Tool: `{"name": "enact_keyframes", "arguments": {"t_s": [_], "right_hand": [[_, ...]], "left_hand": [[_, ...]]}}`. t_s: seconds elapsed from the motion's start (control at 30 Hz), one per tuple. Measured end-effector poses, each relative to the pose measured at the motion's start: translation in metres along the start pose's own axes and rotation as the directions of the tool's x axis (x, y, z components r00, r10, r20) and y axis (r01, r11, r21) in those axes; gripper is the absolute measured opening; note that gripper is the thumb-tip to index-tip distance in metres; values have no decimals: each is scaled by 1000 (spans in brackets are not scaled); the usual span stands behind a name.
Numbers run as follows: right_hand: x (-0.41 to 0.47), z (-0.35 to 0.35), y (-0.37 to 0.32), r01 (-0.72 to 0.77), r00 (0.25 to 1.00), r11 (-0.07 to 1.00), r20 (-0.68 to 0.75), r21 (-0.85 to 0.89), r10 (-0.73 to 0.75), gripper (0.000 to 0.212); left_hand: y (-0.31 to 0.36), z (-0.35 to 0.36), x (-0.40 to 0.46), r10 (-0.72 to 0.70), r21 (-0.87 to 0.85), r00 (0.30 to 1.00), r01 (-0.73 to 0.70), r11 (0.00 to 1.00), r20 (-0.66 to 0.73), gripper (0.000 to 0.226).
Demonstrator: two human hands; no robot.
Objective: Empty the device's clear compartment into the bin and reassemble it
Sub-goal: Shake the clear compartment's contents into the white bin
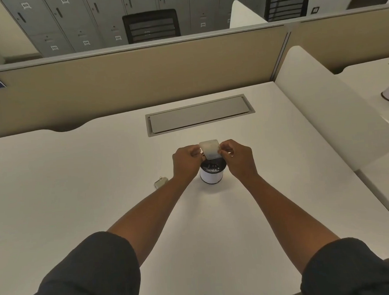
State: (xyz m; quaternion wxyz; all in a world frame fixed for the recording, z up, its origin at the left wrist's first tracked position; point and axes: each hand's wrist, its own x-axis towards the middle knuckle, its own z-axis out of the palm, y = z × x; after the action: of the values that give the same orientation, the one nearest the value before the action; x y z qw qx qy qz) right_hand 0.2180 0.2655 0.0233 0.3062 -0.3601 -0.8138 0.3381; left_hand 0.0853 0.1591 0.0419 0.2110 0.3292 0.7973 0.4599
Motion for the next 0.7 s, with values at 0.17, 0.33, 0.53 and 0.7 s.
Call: {"name": "enact_keyframes", "arguments": {"t_s": [0.17,0.33,0.53,0.7], "right_hand": [[-2,1,-1,17,1000,1000,4,9,-17,10],[-3,0,0,31,999,999,17,18,-31,11],[-4,-5,-5,-11,999,998,53,54,9,21],[-9,-6,-15,-43,997,999,65,32,41,15]], "left_hand": [[0,3,1,49,85,998,-51,995,26,15],[-2,4,4,40,58,999,-41,997,28,16],[-3,1,4,-112,-233,993,118,965,38,8],[-6,-5,-4,-217,-398,974,226,889,68,11]]}}
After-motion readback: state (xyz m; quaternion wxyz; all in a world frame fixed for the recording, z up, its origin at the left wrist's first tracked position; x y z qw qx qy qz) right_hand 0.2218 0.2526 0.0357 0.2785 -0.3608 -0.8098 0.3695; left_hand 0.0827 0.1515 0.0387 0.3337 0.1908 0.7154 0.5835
